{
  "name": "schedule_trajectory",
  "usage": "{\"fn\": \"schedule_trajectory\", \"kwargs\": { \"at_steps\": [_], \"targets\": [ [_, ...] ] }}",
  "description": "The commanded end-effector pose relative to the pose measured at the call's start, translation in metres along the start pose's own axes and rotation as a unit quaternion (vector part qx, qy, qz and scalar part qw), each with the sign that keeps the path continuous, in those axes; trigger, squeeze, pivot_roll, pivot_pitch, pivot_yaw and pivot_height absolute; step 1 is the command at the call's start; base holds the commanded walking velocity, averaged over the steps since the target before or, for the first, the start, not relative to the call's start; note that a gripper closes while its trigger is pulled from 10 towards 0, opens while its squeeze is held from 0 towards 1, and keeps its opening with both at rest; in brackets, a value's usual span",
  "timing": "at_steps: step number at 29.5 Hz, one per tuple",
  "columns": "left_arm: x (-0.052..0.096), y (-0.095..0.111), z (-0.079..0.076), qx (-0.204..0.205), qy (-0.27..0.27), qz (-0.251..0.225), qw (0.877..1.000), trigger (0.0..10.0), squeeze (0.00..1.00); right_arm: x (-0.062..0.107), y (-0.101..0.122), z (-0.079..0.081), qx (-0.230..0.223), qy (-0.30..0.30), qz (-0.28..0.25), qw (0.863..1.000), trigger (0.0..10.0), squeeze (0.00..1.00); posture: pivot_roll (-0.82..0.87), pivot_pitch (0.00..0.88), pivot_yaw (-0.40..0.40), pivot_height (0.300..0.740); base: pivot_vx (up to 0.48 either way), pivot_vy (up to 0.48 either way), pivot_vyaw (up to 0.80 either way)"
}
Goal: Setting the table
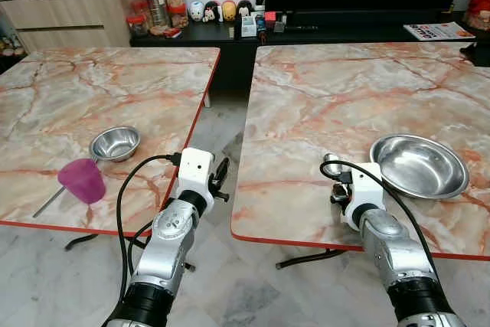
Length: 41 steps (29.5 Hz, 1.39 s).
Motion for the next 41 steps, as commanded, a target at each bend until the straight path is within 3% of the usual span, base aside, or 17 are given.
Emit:
{"fn": "schedule_trajectory", "kwargs": {
  "at_steps": [1,18,23,31,32,33,34,35,41],
  "targets": [
    [-0.001,0.003,0.002,0.009,0.002,-0.002,1.000,10.0,0.00,-0.001,-0.009,-0.001,0.002,-0.003,0.024,1.000,0.0,0.00,-0.06,0.000,0.049,0.740,0.000,0.000,0.00],
    [-0.001,0.002,0.003,0.013,0.005,0.000,1.000,10.0,0.00,-0.001,-0.006,-0.001,-0.004,-0.008,0.018,1.000,0.0,0.00,-0.06,0.000,0.049,0.740,0.000,0.000,0.00],
    [-0.002,0.003,0.004,0.012,0.006,-0.001,1.000,10.0,0.00,-0.001,0.002,-0.014,-0.019,-0.038,-0.007,0.999,0.0,0.00,-0.06,0.000,0.052,0.740,0.000,0.000,0.00],
    [-0.002,0.003,0.004,0.011,0.006,-0.001,1.000,10.0,0.00,-0.002,0.007,-0.016,-0.018,-0.041,-0.015,0.999,0.0,0.00,-0.06,0.000,0.052,0.740,0.000,0.000,0.00],
    [-0.002,0.003,0.004,0.012,0.006,-0.001,1.000,10.0,0.00,-0.003,0.009,-0.017,-0.017,-0.044,-0.017,0.999,1.0,0.00,-0.06,0.000,0.053,0.740,0.000,0.000,0.00],
    [-0.002,0.003,0.004,0.011,0.006,-0.001,1.000,10.0,0.00,-0.003,0.009,-0.018,-0.017,-0.046,-0.018,0.999,7.1,0.00,-0.06,0.000,0.053,0.740,0.000,0.000,0.00],
    [-0.002,0.003,0.004,0.011,0.006,-0.001,1.000,10.0,0.00,-0.003,0.010,-0.018,-0.016,-0.048,-0.018,0.999,7.1,0.00,-0.06,0.000,0.053,0.740,0.000,0.000,0.00],
    [-0.002,0.003,0.004,0.012,0.006,-0.001,1.000,10.0,0.00,-0.004,0.012,-0.019,-0.017,-0.049,-0.020,0.998,10.0,0.00,-0.06,0.000,0.053,0.740,0.000,0.000,0.00],
    [-0.002,0.003,0.004,0.011,0.007,-0.001,1.000,10.0,0.00,-0.005,0.017,-0.025,-0.016,-0.056,-0.026,0.998,10.0,0.00,-0.06,0.000,0.051,0.740,0.000,0.000,0.00]
  ]
}}
Point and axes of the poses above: a point about 5 cm out from each wrist's last joint towards the gripper, its own x axis pointing back from the gripper into the wrist, its own y axis along the axis of the wrist's last joint, z = x × y, the point moved 4 cm from there along -x, pointing out of the wrist towards the gripper, and after that the axes turned 14 degrees about -x, right-handed, at the moved point
